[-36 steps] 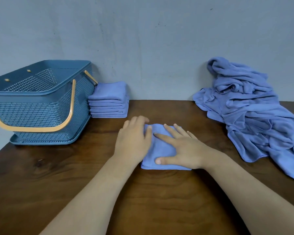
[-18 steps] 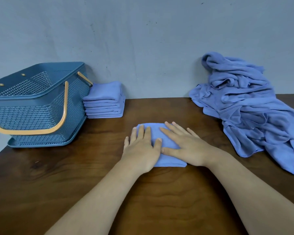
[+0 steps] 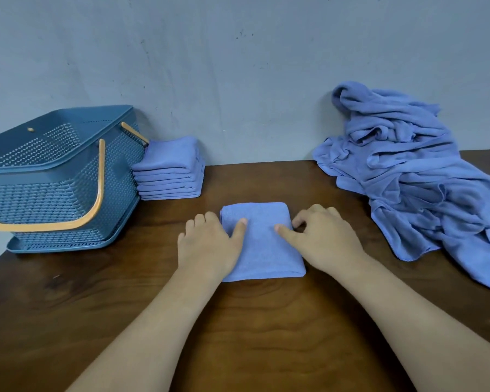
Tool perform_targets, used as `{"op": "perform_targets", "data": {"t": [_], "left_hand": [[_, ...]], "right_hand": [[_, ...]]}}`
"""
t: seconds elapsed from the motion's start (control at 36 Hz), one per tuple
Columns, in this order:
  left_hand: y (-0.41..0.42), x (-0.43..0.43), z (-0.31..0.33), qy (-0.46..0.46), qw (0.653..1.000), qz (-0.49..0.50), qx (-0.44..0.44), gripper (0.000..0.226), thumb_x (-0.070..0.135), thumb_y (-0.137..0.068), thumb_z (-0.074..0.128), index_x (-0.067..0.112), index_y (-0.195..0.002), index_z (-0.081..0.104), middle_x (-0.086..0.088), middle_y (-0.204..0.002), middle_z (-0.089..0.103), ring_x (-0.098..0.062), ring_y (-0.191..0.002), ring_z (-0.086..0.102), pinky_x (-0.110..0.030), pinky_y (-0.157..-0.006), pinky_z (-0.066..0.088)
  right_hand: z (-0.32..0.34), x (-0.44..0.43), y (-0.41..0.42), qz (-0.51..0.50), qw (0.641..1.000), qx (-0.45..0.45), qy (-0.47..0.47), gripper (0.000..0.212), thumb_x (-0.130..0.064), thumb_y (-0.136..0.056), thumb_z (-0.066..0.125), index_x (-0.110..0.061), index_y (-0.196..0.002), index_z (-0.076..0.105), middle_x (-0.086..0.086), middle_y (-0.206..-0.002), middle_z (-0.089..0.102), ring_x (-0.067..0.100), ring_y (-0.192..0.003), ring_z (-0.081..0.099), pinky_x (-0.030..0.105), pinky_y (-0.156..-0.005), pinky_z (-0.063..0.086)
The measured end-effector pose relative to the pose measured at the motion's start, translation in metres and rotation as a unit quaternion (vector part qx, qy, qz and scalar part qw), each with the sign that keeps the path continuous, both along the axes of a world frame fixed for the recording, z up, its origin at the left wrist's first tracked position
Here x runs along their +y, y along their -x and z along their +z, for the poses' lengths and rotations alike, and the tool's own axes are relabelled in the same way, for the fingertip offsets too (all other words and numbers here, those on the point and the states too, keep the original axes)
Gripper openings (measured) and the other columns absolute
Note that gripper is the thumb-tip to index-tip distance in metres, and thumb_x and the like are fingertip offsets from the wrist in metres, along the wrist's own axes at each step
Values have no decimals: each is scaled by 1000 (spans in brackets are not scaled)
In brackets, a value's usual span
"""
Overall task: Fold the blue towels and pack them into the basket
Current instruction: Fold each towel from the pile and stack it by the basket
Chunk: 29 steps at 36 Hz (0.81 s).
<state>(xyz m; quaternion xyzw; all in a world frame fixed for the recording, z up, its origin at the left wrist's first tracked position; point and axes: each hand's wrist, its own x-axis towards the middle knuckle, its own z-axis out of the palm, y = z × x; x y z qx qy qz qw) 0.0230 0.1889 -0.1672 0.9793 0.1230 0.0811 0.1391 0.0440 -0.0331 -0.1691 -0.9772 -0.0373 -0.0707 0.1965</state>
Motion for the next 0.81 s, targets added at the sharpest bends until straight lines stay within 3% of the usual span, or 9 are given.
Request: {"op": "perform_targets", "data": {"t": [0.19, 0.28, 0.36, 0.42, 0.5, 0.56, 0.64, 0.72, 0.81], "left_hand": [[-7, 2, -5, 9, 1000, -11, 8, 66, 78, -98, 36, 18, -109, 60, 2, -103, 54, -24, -105, 54, -42, -94, 44], [-8, 6, -4, 48, 999, -20, 9, 54, 72, -100, 41, 22, -89, 57, 7, -91, 51, -23, -97, 53, -43, -91, 44], [-8, 7, -5, 185, 981, -36, -39, 48, 66, -100, 52, 22, -83, 55, 3, -88, 60, -22, -89, 61, -41, -81, 50], [-8, 4, -2, 353, 931, -39, -86, 42, 62, -99, 60, 20, -92, 61, 3, -89, 68, -14, -83, 67, -32, -69, 49], [-6, -1, 6, 543, 830, -37, -124, 34, 53, -99, 70, 21, -107, 65, 10, -97, 77, -5, -88, 75, -31, -74, 58], [-6, -3, 10, 648, 750, -66, -119, 34, 41, -100, 75, 14, -117, 66, 3, -109, 80, -19, -101, 79, -38, -78, 64], [-2, 0, 16, 759, 635, -129, -66, 44, 34, -99, 78, 9, -133, 67, -13, -129, 75, -33, -118, 74, -45, -88, 64], [0, 5, 21, 784, 597, -170, -10, 51, 38, -101, 75, 10, -142, 65, -17, -141, 68, -36, -130, 67, -52, -104, 57], [-2, 5, 22, 771, 605, -194, -36, 46, 38, -105, 69, 13, -144, 64, -14, -145, 66, -34, -134, 64, -52, -110, 54]], "right_hand": [[-7, 13, -6, 3, 995, 14, -94, 21, -58, -89, 65, -38, -92, 61, -20, -94, 59, 12, -102, 49, 38, -86, 38], [-6, 14, -5, 21, 976, 35, -214, 14, -46, -87, 68, -35, -90, 60, -16, -77, 67, 8, -79, 62, 39, -72, 52], [-3, 15, -2, 43, 953, 38, -297, 16, -38, -91, 69, -31, -94, 55, -12, -71, 64, 6, -59, 57, 37, -60, 48], [-1, 14, -1, 58, 920, 34, -385, 23, -32, -94, 74, -29, -105, 54, -9, -85, 74, 11, -74, 69, 43, -71, 58], [4, 12, 0, 103, 842, 32, -528, 53, -28, -95, 80, -34, -136, 48, -6, -112, 79, 13, -104, 76, 43, -92, 63], [9, 10, 1, 139, 822, 4, -553, 74, -26, -95, 81, -39, -153, 37, 0, -116, 78, 16, -111, 75, 34, -91, 62], [14, 9, 2, 164, 806, -32, -568, 79, -21, -96, 80, -41, -157, 34, 5, -118, 76, 22, -112, 75, 29, -90, 61], [18, 6, 4, 171, 808, -56, -561, 68, -20, -96, 80, -43, -149, 44, 3, -123, 74, 25, -111, 75, 34, -90, 62], [21, 5, 6, 184, 817, -63, -542, 50, -18, -99, 77, -35, -139, 52, -5, -131, 69, 24, -113, 73, 38, -92, 62]]}}
